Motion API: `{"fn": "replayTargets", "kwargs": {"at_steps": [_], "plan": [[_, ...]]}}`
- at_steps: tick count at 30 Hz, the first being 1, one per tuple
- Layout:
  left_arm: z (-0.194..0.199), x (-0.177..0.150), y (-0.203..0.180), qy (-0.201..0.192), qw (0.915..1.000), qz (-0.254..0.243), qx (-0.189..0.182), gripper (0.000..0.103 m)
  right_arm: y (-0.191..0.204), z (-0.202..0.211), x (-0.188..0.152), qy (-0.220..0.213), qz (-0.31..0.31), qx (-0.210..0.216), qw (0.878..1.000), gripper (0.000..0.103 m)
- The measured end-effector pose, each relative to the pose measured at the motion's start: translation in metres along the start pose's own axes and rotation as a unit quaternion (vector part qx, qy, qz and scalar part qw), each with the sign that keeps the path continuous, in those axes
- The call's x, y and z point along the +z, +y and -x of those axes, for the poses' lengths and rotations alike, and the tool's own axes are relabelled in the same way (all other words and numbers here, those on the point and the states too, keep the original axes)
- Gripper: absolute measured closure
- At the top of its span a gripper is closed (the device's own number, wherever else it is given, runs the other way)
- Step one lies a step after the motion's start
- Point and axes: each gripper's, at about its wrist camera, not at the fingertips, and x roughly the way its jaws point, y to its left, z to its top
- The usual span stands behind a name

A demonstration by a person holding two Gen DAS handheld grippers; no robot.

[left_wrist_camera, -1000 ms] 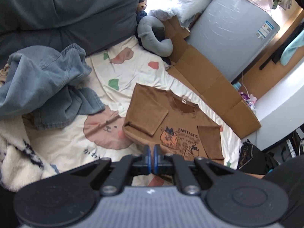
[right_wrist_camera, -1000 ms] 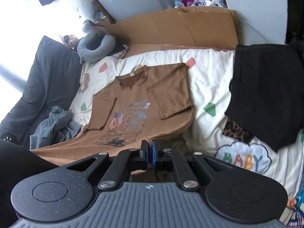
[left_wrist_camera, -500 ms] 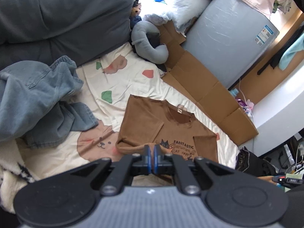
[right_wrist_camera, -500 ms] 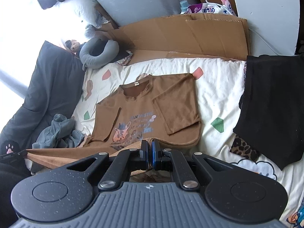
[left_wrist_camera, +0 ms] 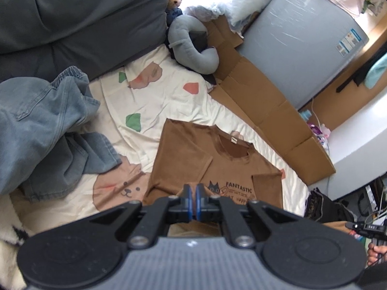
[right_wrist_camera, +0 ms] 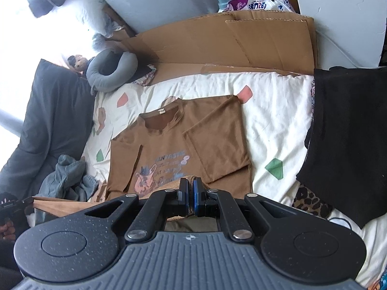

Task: Fold clothes
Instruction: 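Raise both closed grippers away from the folded shirt, then lower both open grippers to the collar edge of the brown shirt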

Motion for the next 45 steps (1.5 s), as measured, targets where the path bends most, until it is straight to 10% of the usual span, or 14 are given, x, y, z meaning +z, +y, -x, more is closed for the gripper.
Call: {"fn": "replayTargets", "kwargs": {"at_steps": [45], "plan": [[-0.295, 0.111, 0.033, 0.044, 0.998, -0.018, 0.042, 0.1, -0.061, -0.246, 0.141, 0.041, -0.011, -0.075, 0.996, 0.101]]}}
